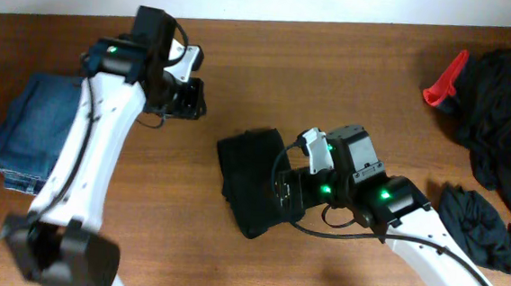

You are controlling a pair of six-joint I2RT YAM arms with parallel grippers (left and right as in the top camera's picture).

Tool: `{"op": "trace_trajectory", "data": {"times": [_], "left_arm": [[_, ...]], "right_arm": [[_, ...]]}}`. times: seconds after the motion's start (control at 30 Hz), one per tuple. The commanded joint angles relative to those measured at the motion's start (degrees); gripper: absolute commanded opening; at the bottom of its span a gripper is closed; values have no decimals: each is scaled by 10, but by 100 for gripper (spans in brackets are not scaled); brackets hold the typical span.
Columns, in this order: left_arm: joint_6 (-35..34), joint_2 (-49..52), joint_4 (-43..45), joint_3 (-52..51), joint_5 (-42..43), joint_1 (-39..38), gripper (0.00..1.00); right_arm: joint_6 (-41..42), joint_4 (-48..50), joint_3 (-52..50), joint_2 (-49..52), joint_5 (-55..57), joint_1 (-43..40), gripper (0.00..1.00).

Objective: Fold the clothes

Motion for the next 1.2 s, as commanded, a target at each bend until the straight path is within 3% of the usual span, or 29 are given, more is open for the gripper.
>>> {"op": "trace_trajectory", "data": {"times": [0.0,0.23,0.47,0.77,0.9,1.03,1.17], "left_arm": [[9,-65,10,12,-33,3,33],[-11,-155,33,12,-111,3,42],[-20,-216,35,12,-119,3,48],[-126,-231,-144,-8,-256,3,64],[-140,-233,-102,-90,-186,3,73],[-130,-231,34,-224,-22,3,83],[-134,-217,181,-364,112,3,87]], "right_arm": [[-11,2,10,-12,32,0,99],[-11,-10,10,-12,32,0,99],[-12,-21,10,-12,30,0,99],[-16,-28,13,-26,30,-63,99],[-16,-40,17,-29,30,-111,99],[-27,-63,17,-30,30,-153,99],[-53,-94,17,-30,24,-164,99]]}}
